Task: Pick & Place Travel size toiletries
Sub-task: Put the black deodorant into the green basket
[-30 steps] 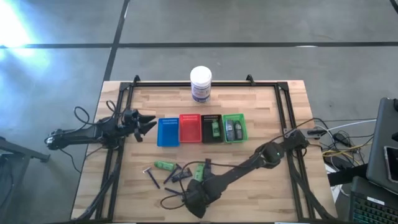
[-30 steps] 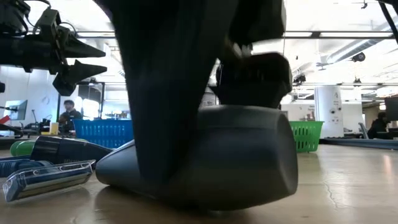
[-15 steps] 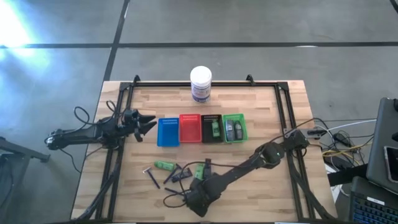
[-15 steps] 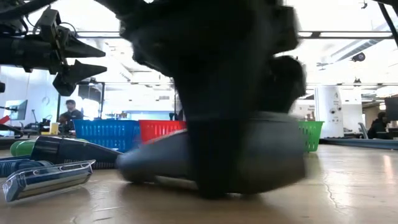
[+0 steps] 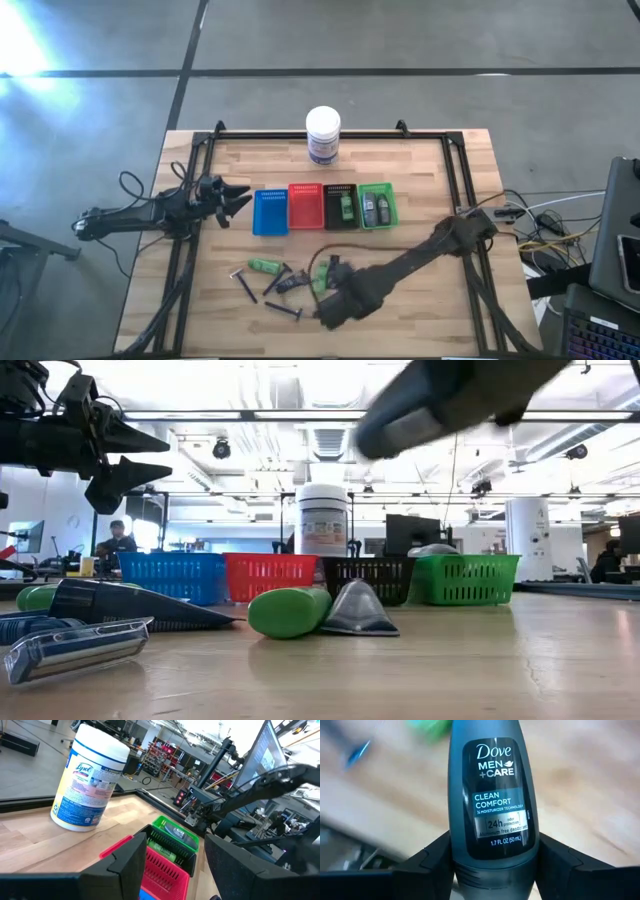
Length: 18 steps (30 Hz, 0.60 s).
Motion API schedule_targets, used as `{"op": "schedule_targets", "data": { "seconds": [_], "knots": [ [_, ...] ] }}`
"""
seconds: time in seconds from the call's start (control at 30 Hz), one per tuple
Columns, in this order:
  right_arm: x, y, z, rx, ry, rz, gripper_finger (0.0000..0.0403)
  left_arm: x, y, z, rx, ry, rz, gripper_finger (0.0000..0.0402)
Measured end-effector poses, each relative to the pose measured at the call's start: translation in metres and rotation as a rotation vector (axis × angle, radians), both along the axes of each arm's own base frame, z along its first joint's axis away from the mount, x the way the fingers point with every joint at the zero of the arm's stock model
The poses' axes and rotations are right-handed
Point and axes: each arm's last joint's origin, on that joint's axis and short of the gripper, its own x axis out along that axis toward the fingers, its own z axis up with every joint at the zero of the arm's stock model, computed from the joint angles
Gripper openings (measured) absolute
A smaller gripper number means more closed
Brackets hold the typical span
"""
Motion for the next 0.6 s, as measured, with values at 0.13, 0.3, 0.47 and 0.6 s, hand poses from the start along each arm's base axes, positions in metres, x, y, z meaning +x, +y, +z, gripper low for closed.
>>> {"op": "schedule_targets", "data": {
  "seconds": [0.13, 0.3, 0.47, 0.6],
  "knots": [
    [-0.021, -0.029, 0.034, -0.086, -0.052, -0.227, 0.0199, 0.0, 0.0, 0.0, 0.0, 0.0, 0.0, 0.0207],
    [-0.056, -0.078, 0.052, -0.125, -0.055, -0.483, 0.0199, 0.0, 0.0, 0.0, 0.0, 0.001, 0.0, 0.0207],
    [-0.082, -0.131, 0.043, -0.102, -0.084, -0.602, 0.0199, 0.0, 0.0, 0.0, 0.0, 0.001, 0.0, 0.0207],
    [-0.097, -0.174, 0.018, -0.024, -0.071, -0.625, 0.0204, 0.0, 0.0, 0.0, 0.0, 0.001, 0.0, 0.0207]
  ]
}}
